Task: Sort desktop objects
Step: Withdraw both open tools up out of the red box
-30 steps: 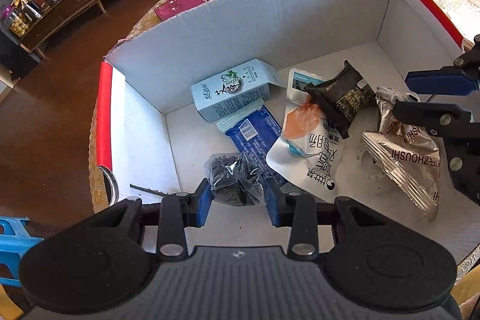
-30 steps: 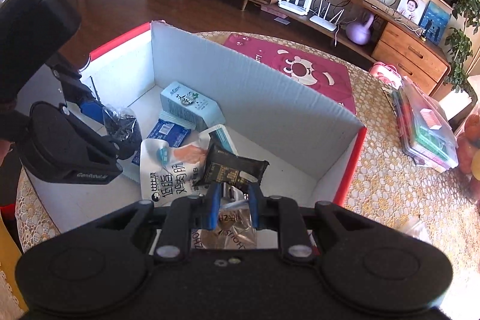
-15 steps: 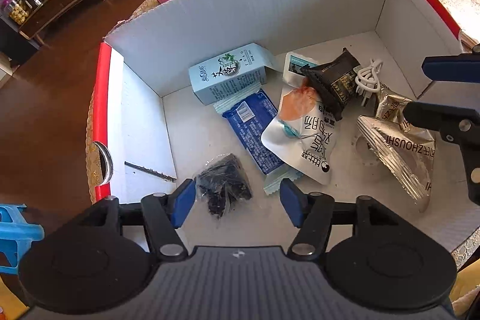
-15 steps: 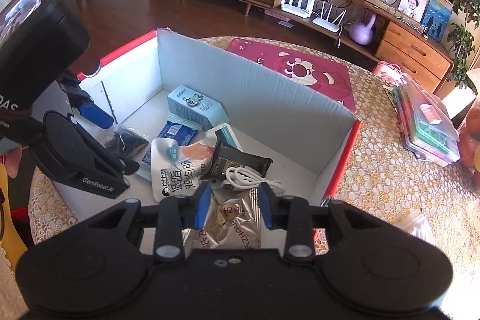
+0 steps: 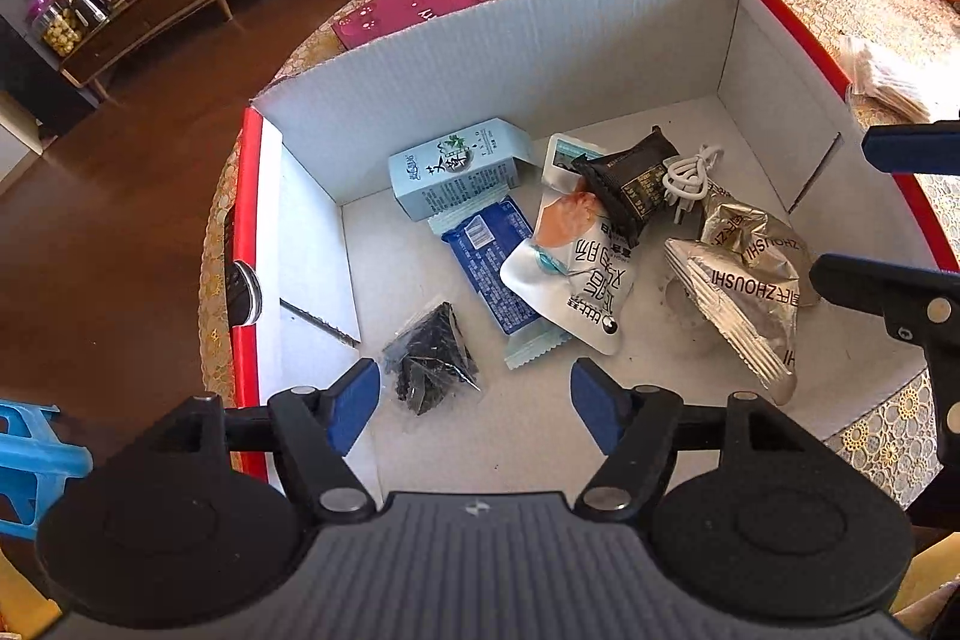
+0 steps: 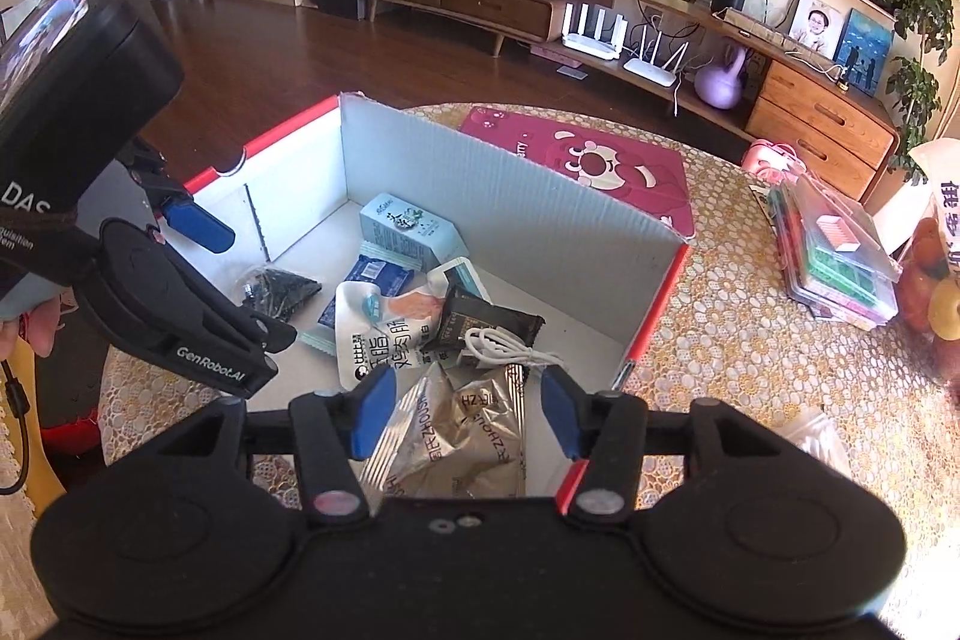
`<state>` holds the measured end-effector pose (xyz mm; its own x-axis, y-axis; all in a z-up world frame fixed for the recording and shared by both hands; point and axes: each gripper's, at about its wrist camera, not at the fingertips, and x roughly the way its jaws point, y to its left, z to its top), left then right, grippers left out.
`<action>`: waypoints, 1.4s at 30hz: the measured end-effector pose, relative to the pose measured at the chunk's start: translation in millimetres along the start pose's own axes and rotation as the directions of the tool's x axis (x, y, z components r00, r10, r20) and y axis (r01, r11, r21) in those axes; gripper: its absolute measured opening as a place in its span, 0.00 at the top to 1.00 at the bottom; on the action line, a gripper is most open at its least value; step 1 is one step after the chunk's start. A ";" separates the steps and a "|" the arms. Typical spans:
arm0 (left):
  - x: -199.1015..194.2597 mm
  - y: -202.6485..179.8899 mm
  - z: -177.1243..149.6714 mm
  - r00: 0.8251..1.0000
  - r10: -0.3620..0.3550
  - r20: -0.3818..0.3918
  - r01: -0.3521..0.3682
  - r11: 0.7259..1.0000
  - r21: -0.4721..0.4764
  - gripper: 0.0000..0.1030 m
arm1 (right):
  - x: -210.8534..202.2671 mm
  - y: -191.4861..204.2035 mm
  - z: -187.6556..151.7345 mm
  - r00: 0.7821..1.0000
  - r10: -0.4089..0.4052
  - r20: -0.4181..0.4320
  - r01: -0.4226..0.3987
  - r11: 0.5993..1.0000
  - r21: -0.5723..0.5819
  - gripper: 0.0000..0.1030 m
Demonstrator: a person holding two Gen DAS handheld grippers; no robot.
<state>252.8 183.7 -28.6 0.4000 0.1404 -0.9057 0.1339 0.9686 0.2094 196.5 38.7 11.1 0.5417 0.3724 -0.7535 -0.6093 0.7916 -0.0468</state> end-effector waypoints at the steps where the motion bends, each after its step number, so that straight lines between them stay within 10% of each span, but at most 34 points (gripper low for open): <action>1: -3.1 -1.2 -0.9 1.000 0.001 0.006 -0.001 1.000 -0.002 0.32 | -4.1 -0.5 -1.2 1.000 0.000 0.006 0.000 1.000 0.002 0.46; 42: -104.3 -103.1 -35.6 0.968 -0.122 0.219 0.125 0.992 0.001 0.25 | -134.0 -50.9 -80.2 0.988 -0.062 0.142 0.045 0.992 0.120 0.27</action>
<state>164.9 76.5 31.1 0.5698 -0.0275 -0.8213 0.1837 0.9784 0.0946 108.4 -90.3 61.9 0.6550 0.3878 -0.6485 -0.5104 0.8599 -0.0013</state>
